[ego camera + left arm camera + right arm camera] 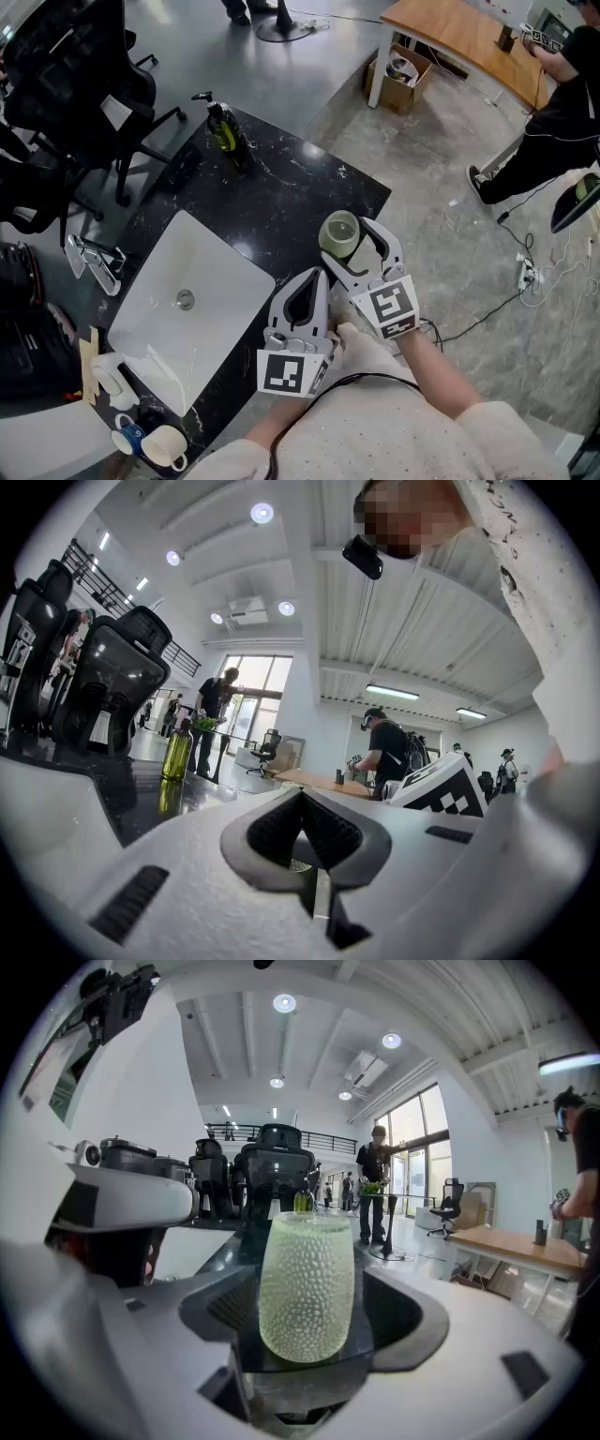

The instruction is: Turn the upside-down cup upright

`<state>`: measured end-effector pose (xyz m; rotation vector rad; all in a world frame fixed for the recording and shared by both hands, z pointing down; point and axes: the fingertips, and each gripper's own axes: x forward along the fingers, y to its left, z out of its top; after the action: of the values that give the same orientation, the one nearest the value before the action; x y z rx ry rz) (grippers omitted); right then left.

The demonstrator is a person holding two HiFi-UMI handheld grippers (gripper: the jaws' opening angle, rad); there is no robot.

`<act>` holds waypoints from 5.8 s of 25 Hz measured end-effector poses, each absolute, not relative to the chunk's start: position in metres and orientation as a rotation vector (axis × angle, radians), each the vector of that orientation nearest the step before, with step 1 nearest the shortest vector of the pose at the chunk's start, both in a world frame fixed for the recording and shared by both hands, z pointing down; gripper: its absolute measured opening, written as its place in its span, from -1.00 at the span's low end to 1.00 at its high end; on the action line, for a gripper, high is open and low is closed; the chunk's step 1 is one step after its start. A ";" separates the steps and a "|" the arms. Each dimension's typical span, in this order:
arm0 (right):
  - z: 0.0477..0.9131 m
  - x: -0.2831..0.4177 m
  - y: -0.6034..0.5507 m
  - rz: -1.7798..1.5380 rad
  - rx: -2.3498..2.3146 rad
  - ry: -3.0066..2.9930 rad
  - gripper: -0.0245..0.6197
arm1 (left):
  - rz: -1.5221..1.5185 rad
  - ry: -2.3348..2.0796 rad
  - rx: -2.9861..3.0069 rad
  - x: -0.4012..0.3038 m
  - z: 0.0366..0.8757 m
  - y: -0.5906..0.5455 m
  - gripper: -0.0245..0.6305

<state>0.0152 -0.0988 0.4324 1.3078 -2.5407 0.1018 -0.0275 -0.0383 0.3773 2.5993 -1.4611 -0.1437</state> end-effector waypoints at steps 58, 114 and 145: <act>0.418 -0.021 -0.069 2.922 0.352 -2.229 0.10 | -0.083 -1.640 2.417 -0.070 0.388 -0.035 -0.92; 0.438 -0.019 -0.080 3.974 -0.764 -1.115 0.10 | 0.103 -1.682 2.434 -0.065 0.387 -0.045 -0.92; 0.390 -0.007 -0.007 3.145 -0.391 -2.241 -0.28 | 0.012 -1.645 2.457 -0.058 0.386 -0.019 -0.92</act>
<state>-0.0070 -0.0073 0.3902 -0.3911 -2.2411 3.1452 -0.0580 -0.0188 0.3859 2.4575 -1.6453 0.0124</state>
